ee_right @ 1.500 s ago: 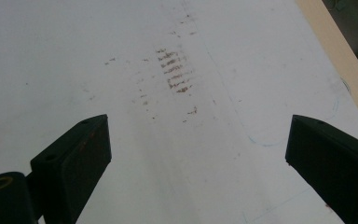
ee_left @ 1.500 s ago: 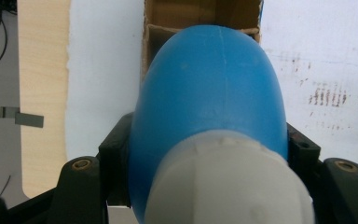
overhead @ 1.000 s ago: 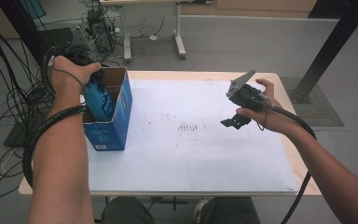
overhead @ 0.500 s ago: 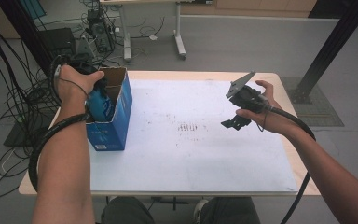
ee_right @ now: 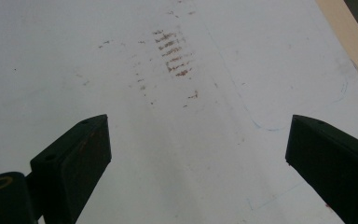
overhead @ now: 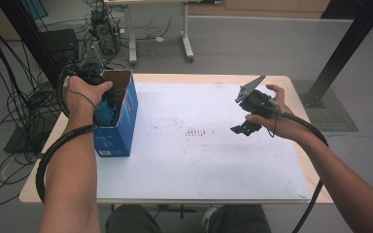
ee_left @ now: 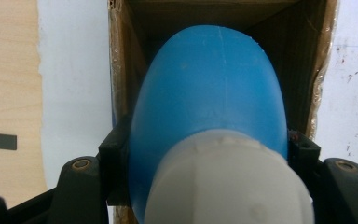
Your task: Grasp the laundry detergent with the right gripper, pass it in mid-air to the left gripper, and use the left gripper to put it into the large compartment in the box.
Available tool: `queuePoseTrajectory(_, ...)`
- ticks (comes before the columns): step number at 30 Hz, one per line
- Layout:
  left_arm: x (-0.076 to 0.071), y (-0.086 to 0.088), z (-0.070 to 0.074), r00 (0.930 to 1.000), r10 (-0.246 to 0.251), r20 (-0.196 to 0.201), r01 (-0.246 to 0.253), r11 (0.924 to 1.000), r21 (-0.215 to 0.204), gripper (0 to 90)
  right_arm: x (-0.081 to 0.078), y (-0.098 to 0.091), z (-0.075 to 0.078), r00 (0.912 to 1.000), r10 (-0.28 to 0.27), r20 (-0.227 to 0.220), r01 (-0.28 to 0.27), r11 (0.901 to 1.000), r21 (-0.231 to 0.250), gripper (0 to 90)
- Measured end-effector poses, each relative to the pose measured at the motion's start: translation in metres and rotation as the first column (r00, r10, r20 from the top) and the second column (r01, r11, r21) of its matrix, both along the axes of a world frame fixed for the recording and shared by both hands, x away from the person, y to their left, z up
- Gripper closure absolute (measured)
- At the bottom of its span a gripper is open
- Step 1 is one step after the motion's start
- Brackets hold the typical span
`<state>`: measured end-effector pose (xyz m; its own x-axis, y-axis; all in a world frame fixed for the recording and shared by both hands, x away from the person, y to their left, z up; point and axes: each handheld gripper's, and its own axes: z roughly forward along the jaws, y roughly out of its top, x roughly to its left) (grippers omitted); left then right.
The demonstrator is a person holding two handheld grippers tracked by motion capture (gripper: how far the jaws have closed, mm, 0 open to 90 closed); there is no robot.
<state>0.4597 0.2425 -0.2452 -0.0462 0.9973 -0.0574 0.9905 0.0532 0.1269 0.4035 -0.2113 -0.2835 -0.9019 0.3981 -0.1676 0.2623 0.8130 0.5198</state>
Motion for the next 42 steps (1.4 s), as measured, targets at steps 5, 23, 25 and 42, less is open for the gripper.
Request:
queuePoseTrajectory(5,0.000,-0.001,-0.006,1.0000,-0.005,0.002,0.005,1.0000,0.001,37.0,0.000,0.000,-0.001,1.0000,-0.001,-0.002,0.001,1.0000,-0.003,6.7)
queuePoseTrajectory(23,0.000,-0.005,-0.023,0.9996,-0.027,-0.005,0.027,0.9996,0.006,37.0,0.001,-0.004,-0.004,0.9999,-0.009,-0.009,0.009,0.9999,-0.006,6.7)
queuePoseTrajectory(25,0.000,-0.005,-0.024,0.9996,-0.027,-0.007,0.027,0.9996,0.003,37.0,0.001,-0.004,-0.005,0.9999,-0.008,-0.010,0.008,0.9999,-0.006,6.7)
queuePoseTrajectory(42,-0.003,-0.004,-0.029,0.9995,-0.031,0.001,0.031,0.9995,-0.002,36.9,0.001,-0.005,-0.008,0.9997,-0.021,-0.012,0.021,0.9997,-0.010,6.6)
